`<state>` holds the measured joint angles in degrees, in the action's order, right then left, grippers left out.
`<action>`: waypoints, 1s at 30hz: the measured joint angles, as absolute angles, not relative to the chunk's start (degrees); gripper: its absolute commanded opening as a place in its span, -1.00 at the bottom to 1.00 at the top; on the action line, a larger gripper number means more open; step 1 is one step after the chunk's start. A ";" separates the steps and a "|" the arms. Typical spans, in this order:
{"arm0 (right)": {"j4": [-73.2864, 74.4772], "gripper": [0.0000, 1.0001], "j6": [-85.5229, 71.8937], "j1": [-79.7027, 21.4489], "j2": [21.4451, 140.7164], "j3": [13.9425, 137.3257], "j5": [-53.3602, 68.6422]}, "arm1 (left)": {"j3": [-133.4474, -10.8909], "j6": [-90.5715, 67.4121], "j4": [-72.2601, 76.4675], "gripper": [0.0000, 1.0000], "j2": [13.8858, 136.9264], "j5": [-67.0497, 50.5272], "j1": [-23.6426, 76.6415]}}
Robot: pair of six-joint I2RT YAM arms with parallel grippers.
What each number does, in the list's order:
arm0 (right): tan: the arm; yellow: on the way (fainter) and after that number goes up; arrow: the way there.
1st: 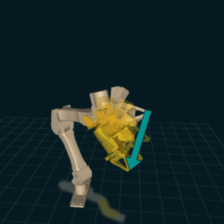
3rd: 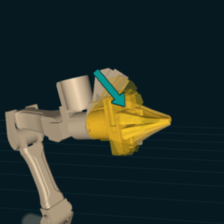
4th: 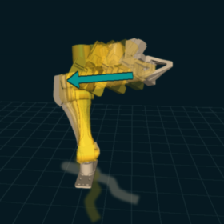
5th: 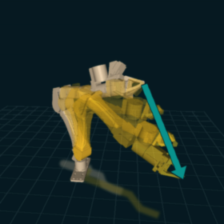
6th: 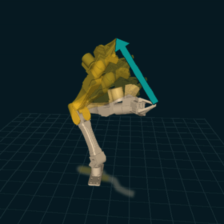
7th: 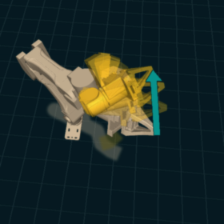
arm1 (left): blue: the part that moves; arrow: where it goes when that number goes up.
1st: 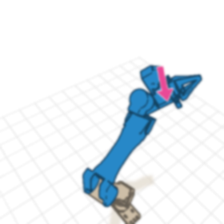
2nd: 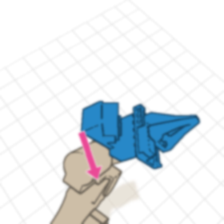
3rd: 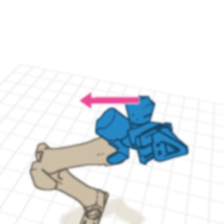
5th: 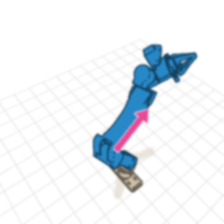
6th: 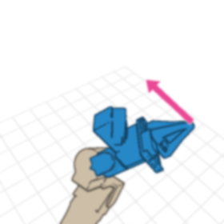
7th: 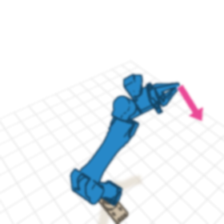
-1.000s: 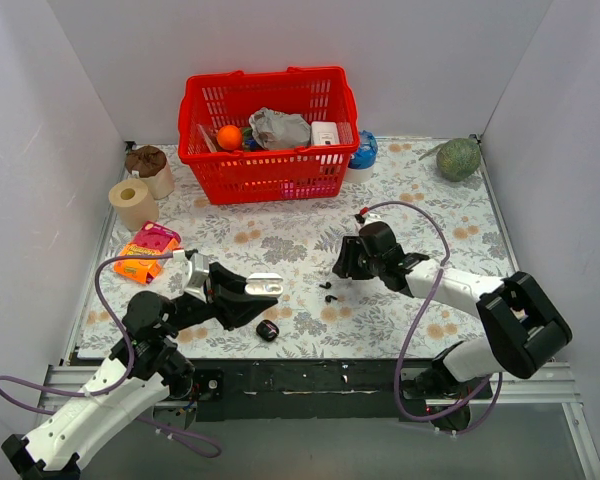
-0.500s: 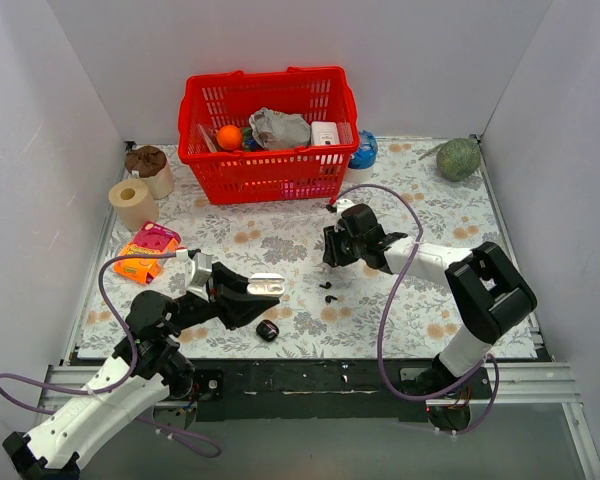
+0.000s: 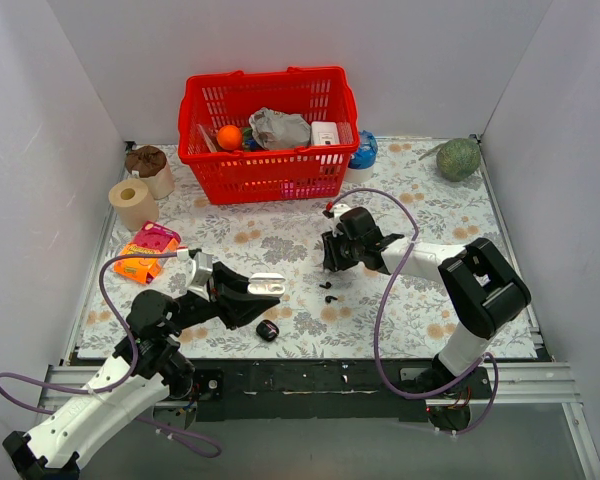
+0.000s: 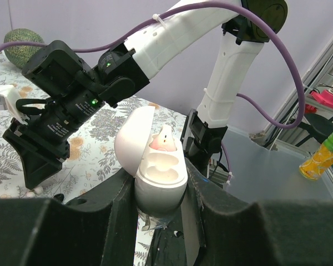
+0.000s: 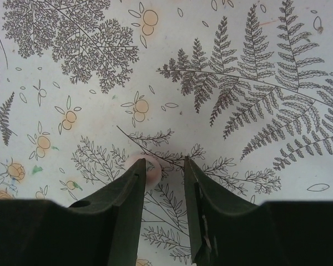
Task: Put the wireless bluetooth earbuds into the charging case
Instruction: Pick up the earbud from the center of the board.
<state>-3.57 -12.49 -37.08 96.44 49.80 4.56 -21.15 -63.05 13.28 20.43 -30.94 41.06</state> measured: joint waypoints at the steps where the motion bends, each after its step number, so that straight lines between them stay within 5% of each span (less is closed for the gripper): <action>1: -3.55 -0.17 -12.40 -37.08 96.44 49.69 4.58 | -21.15 -63.05 13.32 -1.00 20.43 -30.96 41.06; 30: -8.47 -0.19 -11.81 -38.70 94.61 45.15 4.67 | -21.15 -63.96 13.34 -1.00 20.95 -31.33 41.06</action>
<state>-8.47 -11.81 -38.70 94.61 45.15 4.67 -21.15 -63.96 13.34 20.95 -31.33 41.06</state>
